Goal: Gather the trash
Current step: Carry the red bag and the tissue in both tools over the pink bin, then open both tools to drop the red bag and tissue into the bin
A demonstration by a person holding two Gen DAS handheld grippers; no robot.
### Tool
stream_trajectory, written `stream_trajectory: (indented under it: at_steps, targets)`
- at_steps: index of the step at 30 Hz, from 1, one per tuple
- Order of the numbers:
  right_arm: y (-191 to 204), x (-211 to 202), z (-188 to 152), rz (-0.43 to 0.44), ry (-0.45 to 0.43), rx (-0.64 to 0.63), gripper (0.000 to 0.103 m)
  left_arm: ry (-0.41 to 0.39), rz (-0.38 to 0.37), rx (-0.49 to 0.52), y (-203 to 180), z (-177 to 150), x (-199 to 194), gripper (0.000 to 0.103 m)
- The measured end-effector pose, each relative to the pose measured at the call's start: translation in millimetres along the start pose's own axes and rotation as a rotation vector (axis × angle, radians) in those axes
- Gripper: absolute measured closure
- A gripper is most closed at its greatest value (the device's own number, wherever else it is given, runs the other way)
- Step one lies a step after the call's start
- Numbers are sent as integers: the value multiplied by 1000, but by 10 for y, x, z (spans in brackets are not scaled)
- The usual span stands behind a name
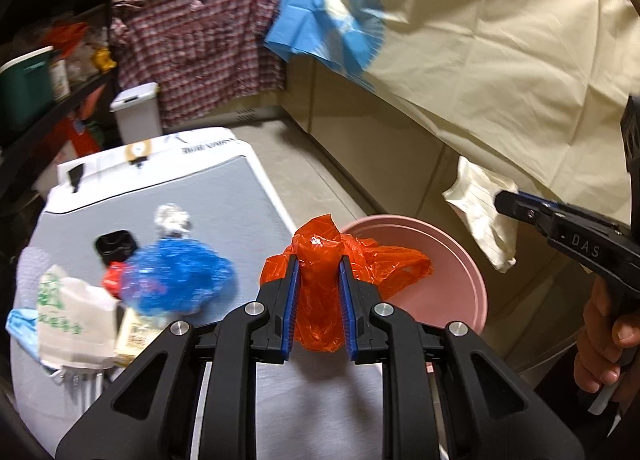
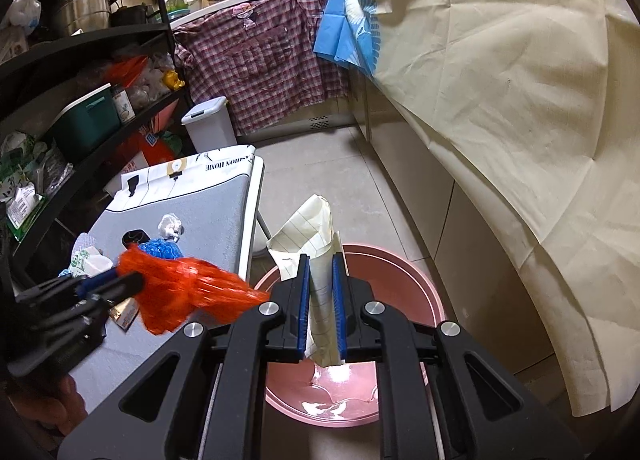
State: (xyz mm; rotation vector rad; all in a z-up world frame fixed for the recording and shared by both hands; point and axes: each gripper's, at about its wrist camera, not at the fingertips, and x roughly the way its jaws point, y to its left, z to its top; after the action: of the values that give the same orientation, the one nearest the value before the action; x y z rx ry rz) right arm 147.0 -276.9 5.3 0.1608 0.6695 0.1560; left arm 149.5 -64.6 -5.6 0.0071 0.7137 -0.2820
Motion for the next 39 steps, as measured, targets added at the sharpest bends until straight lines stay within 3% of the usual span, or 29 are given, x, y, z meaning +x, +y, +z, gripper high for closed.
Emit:
stream_trajectory:
  at_steps: [6, 14, 15, 17, 19, 32, 39]
  targets:
    - [-20, 9, -1, -8, 3, -8, 91, 10, -50, 34, -230, 13, 74, 84]
    - [-18, 44, -17, -23, 11, -15, 88, 20, -57, 37, -306, 73, 175, 82]
    - [-9, 56, -12, -28, 13, -15, 85, 21, -52, 36, -307, 79, 186, 80]
    - [-5, 82, -7, -54, 19, -12, 67, 14, -55, 31, -293, 79, 184, 67]
    - [-33, 94, -10, -67, 23, 2, 59, 10, -61, 22, -274, 87, 172, 62]
    - [38, 76, -19, -70, 5, -32, 59, -24, -48, -14, -83, 97, 22, 62]
    - [121, -50, -23, -64, -91, -32, 59, -51, -40, -19, 21, 99, -112, 62]
